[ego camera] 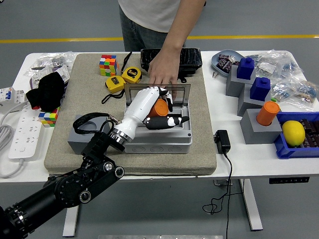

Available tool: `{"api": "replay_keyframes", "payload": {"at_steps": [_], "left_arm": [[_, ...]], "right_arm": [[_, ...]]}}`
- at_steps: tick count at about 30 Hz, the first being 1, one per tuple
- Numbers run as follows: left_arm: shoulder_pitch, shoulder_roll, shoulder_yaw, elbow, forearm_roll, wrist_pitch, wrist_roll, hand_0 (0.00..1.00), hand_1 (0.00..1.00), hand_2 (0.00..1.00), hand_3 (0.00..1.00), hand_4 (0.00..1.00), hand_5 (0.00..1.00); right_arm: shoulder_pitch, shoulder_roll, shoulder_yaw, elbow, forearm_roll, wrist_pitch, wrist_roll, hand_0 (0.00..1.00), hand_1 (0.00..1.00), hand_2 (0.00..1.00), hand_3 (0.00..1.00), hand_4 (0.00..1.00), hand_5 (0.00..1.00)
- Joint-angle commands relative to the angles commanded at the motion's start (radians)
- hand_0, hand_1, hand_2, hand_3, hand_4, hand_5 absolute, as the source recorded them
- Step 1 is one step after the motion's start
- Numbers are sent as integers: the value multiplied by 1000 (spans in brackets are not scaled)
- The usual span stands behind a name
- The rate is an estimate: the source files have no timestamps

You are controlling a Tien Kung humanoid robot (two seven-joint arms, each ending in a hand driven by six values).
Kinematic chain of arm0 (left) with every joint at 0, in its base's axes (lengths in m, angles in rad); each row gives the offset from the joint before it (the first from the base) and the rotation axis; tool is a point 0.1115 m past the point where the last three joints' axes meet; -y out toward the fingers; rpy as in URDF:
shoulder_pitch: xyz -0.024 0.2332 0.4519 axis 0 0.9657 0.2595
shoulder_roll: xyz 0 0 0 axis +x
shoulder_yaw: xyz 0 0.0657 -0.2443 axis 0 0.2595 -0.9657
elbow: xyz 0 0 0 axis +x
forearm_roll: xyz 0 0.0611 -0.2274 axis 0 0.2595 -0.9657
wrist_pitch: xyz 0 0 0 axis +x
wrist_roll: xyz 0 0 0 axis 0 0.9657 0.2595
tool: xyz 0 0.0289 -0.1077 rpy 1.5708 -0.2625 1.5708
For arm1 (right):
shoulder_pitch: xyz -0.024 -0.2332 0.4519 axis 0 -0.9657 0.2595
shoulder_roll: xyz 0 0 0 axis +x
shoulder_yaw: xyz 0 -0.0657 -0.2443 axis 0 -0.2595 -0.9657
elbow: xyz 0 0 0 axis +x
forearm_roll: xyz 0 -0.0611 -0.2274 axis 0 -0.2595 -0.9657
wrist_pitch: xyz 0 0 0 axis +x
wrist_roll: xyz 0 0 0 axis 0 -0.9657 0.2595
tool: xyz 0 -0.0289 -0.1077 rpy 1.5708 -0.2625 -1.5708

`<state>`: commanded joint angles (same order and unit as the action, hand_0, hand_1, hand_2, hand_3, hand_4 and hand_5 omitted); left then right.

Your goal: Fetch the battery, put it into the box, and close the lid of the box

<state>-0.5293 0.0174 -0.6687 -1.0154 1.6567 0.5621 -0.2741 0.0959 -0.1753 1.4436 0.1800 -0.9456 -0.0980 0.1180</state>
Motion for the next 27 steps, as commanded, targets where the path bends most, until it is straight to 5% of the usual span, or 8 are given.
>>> {"api": "replay_keyframes", "payload": {"at_steps": [18, 19, 24, 25, 27], "left_arm": [[-14, -9, 3, 51, 18, -12, -1, 64, 2, 29, 48, 998, 599], [-15, -9, 2, 51, 20, -16, -1, 147, 81, 121, 118, 998, 618], [-16, -11, -3, 50, 30, -37, 3, 147, 81, 121, 118, 998, 618], [-16, -11, -4, 49, 32, -39, 4, 225, 214, 214, 212, 998, 624], [-15, -10, -7, 48, 40, -51, 8, 225, 214, 214, 212, 998, 624]], "right_arm": [[0, 2, 7, 0, -2, 0, 0, 916, 886, 828, 844, 998, 998], [0, 2, 7, 0, -2, 1, 0, 917, 886, 828, 844, 998, 998], [0, 3, 7, 0, -3, 1, 0, 917, 886, 828, 844, 998, 998], [0, 3, 7, 0, -3, 1, 0, 917, 886, 828, 844, 998, 998], [-1, 4, 7, 0, -2, 1, 0, 917, 886, 828, 844, 998, 998]]}}
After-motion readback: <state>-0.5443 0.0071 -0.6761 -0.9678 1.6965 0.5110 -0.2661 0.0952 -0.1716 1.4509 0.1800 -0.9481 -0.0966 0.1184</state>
